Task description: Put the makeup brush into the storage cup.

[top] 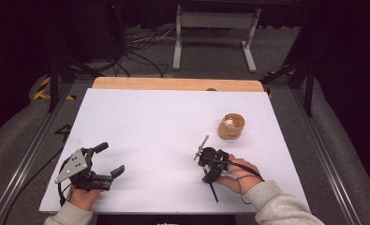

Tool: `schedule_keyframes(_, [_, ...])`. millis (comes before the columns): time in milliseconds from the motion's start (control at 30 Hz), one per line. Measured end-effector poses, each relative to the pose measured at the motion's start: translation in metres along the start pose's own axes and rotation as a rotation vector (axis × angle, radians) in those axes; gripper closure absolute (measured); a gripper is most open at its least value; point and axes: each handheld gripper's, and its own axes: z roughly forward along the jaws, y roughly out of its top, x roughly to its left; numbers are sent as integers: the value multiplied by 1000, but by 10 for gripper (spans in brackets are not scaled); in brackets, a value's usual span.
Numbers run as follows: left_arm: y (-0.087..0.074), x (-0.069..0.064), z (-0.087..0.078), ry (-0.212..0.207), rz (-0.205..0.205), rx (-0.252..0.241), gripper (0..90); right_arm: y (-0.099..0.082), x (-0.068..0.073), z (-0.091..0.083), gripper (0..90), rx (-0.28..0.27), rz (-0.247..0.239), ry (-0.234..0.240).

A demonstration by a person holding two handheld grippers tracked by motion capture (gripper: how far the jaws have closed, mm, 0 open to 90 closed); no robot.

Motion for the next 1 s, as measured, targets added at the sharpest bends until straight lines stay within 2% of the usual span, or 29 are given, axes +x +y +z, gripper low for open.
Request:
schedule_keyframes(233, [0, 0, 0, 3, -4, -2, 13, 1, 1, 0, 521, 9, 6, 9])
schedule_keyframes(300, [0, 0, 0, 2, -9, -4, 13, 2, 2, -1, 575, 19, 3, 12])
schedule_keyframes(367, [0, -1, 0, 3, -8, -3, 13, 2, 3, -2, 667, 25, -3, 16])
schedule_keyframes(567, [0, 0, 0, 2, -4, -2, 13, 2, 3, -2, 823, 42, -3, 18])
schedule_keyframes(800, [0, 0, 0, 2, -4, -2, 14, 4, 4, -2, 829, 64, -5, 16])
schedule_keyframes(1000, [0, 0, 0, 2, -3, -2, 14, 4, 4, -5, 830, 47, -8, 19])
